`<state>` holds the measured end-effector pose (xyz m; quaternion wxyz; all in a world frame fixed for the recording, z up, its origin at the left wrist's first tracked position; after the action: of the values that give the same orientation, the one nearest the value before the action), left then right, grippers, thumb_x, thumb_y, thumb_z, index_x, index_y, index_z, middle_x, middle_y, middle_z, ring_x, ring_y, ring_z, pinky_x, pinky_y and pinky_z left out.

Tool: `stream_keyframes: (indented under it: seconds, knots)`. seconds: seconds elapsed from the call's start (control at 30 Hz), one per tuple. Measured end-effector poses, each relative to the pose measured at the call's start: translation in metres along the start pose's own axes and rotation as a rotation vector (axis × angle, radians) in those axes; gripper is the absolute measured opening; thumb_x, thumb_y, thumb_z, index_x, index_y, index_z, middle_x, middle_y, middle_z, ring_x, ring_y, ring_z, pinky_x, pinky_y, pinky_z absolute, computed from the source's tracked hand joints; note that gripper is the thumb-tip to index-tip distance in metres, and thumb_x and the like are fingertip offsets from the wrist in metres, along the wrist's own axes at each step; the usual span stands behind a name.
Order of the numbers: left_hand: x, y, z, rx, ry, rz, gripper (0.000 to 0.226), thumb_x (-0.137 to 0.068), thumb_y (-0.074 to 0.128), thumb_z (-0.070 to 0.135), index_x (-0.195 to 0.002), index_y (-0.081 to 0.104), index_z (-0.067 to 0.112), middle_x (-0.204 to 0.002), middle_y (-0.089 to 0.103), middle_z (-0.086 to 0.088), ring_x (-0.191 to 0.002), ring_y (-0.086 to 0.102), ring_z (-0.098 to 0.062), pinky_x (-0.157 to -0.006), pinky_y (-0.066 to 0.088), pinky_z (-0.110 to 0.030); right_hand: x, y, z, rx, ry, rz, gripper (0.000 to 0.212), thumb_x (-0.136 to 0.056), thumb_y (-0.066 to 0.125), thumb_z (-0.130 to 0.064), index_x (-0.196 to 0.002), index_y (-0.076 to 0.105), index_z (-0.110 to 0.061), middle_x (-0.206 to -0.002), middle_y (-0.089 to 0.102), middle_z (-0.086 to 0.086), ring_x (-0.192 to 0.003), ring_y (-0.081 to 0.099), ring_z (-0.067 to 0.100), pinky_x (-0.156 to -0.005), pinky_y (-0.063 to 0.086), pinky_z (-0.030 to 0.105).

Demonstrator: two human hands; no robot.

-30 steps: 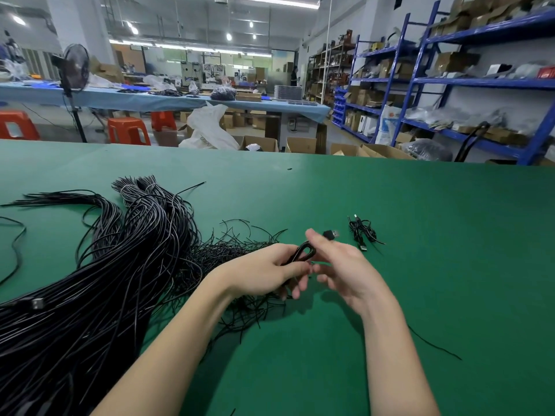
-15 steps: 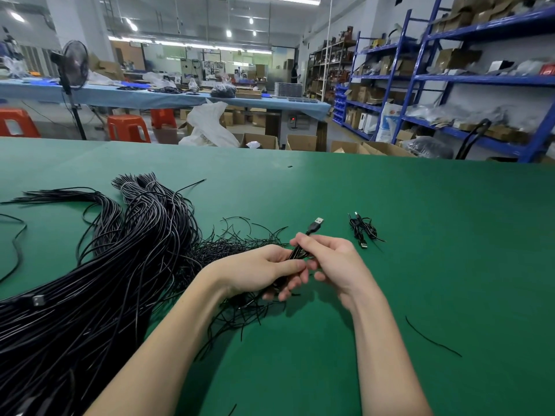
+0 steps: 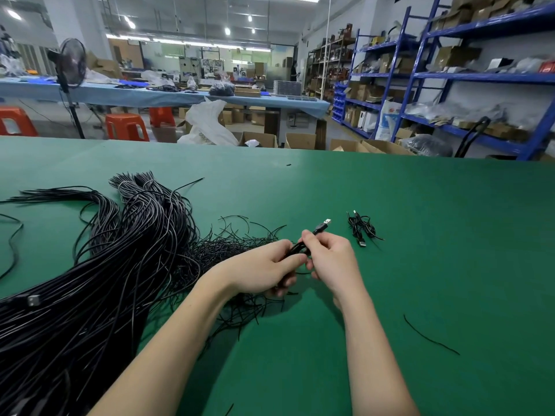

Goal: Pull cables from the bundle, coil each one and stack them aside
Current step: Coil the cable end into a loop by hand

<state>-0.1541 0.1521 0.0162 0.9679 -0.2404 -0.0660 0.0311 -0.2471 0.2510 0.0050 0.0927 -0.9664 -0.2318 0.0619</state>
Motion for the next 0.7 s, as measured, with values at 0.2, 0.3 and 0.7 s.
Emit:
stream_keyframes:
  seconds: [0.2,0.3,0.7]
  knots:
    - [-0.003,-0.007,0.004,-0.259,0.076,0.112,0.032,-0.108,0.040,0.032,-0.082,0.048,0.016,-0.067,0.049,0.004,-0.055,0.049,-0.014,-0.057,0.044,-0.027,-0.002,0.001,0.005,-0.077,0.044,0.027,0.032,-0.099,0.061,-0.029,-0.072,0.064,-0.011,-0.052,0.052,0.000,-0.047,0.045,0.015,-0.054,0.040,0.030]
    - [-0.003,-0.009,0.003,-0.458,0.060,0.130,0.033,-0.108,0.037,0.036,-0.085,0.048,0.015,-0.071,0.051,0.003,-0.064,0.049,-0.017,-0.066,0.043,-0.033,-0.003,0.004,0.010,-0.099,0.066,0.037,0.032,-0.099,0.061,-0.028,-0.071,0.064,-0.012,-0.055,0.053,0.001,-0.050,0.047,0.017,-0.059,0.041,0.035]
    - [-0.003,-0.010,0.010,-0.453,-0.005,0.123,0.028,-0.109,0.032,0.034,-0.102,0.054,0.019,-0.080,0.053,0.004,-0.067,0.047,-0.012,-0.065,0.039,-0.032,-0.003,0.005,0.013,-0.173,0.072,0.135,0.032,-0.098,0.063,-0.025,-0.068,0.065,-0.014,-0.046,0.054,-0.010,-0.039,0.049,0.007,-0.054,0.043,0.030]
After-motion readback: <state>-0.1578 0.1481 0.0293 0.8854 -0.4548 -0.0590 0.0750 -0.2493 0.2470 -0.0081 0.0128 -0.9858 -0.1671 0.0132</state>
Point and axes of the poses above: each hand's wrist, its own x-axis away from the middle knuckle, its own y-axis out of the palm, z = x × y, the point moved 4 cm from there along -x, towards the middle knuckle
